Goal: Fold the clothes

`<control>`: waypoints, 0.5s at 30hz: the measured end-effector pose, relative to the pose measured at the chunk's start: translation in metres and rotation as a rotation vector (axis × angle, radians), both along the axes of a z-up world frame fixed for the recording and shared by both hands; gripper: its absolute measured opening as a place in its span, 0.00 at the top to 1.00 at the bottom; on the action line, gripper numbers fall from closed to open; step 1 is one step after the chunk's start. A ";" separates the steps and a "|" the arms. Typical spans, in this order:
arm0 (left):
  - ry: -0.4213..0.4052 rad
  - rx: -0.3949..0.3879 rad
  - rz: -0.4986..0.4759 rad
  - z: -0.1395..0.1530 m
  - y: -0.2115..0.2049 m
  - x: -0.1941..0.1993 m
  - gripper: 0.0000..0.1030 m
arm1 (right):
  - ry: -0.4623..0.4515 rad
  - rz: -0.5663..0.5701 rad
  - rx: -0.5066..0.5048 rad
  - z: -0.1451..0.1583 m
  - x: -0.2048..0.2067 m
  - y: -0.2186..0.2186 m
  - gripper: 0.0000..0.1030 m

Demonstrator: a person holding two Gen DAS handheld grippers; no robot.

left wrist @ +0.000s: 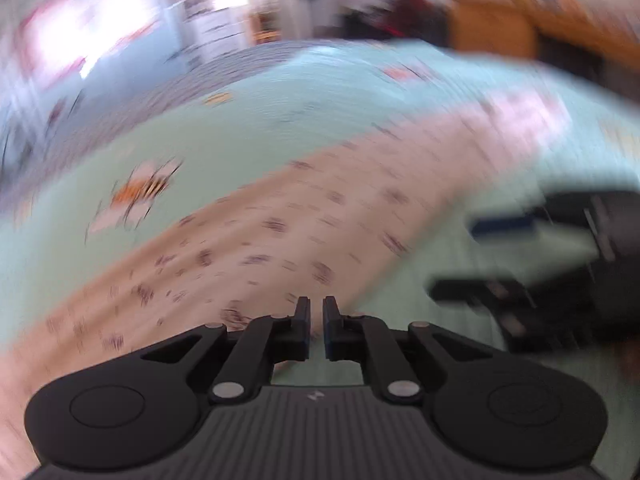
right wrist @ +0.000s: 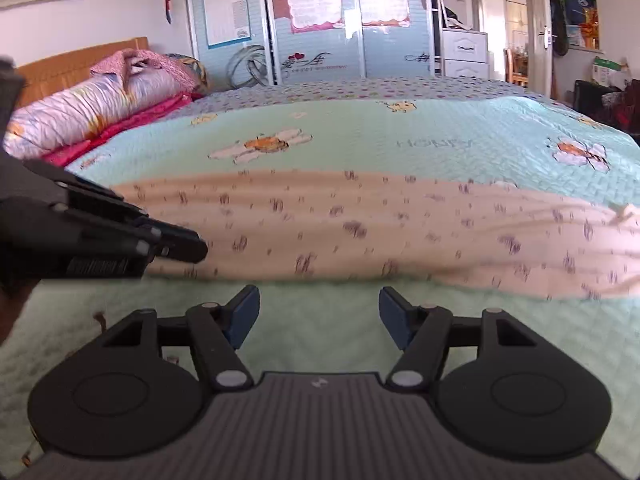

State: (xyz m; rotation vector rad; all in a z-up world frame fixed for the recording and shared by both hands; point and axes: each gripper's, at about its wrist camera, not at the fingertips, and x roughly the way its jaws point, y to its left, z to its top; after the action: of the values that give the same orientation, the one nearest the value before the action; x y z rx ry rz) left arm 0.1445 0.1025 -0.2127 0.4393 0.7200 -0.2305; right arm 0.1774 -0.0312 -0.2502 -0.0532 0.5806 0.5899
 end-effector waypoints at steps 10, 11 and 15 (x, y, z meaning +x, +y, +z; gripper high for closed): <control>-0.080 0.370 -0.080 -0.025 -0.027 0.004 0.45 | 0.074 -0.024 0.104 -0.010 0.009 -0.015 0.33; -0.083 0.381 -0.082 -0.025 -0.027 0.003 0.45 | 0.076 -0.021 0.107 -0.011 0.009 -0.015 0.32; -0.043 0.349 -0.078 -0.022 -0.023 0.006 0.78 | 0.082 -0.016 0.121 -0.011 0.010 -0.017 0.31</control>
State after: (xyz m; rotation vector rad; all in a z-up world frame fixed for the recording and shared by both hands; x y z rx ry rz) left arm 0.1508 0.0795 -0.2346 0.8034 0.7033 -0.1676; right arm 0.1877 -0.0479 -0.2607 0.0896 0.6236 0.6129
